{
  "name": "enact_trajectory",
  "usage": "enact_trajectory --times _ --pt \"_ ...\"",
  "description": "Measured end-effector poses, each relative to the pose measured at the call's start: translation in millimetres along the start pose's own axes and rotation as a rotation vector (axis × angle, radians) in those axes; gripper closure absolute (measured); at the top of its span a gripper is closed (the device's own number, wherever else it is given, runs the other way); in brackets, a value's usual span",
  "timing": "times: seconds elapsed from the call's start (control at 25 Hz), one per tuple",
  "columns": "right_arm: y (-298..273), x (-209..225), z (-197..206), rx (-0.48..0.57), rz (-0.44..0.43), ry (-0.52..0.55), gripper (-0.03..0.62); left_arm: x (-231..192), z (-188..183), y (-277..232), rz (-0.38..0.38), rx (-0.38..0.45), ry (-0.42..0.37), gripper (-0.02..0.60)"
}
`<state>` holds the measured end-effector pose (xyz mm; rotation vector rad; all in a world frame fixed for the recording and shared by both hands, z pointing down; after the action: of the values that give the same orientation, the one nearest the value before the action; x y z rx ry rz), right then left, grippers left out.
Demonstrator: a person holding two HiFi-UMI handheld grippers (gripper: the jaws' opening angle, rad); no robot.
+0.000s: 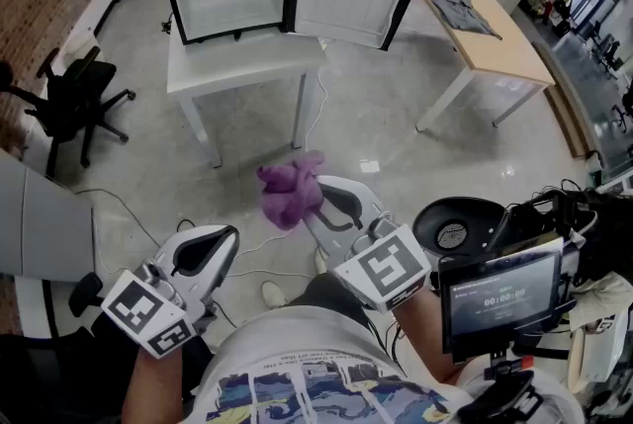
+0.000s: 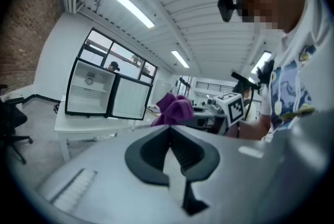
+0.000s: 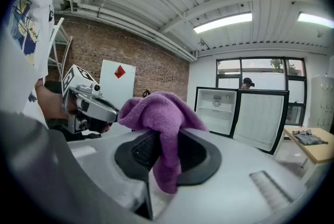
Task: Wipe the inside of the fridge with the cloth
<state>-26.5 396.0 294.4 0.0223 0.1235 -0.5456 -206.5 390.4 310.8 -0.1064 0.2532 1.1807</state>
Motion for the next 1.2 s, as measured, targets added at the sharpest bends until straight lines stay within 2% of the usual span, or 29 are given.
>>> enact_trajectory --times 0.4,0.76,1.04,1.2 --pt "7.8 8.7 1.3 0.018 -0.021 -0.024 0.520 6.7 1.0 -11.6 -0.018 -0.002 0.006 0.574" --pt "9.9 69.7 9.4 0.036 -0.031 -0.054 0.520 2.4 0.6 -64.5 -0.070 0.001 0.012 0.574" --pt "-6.8 128.7 31.2 0.033 -0.046 -0.094 0.520 -19.9 4.0 -110.5 -0.128 0.017 -0.006 0.574" --pt "-23.9 149.7 41.4 0.041 -0.065 -0.123 0.520 -33.7 -0.5 -119.4 -0.190 0.028 -0.016 0.574"
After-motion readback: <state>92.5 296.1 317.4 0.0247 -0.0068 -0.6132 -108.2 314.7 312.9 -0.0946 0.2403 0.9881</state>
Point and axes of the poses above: the fingertips, and each gripper's own axes: y backward along the fingers, x to its right, z out of its underside, the point moved 6 cm from there along y, backward along the fingers, and after that the axes turned 12 degrees about x, right-handed, at the moved point
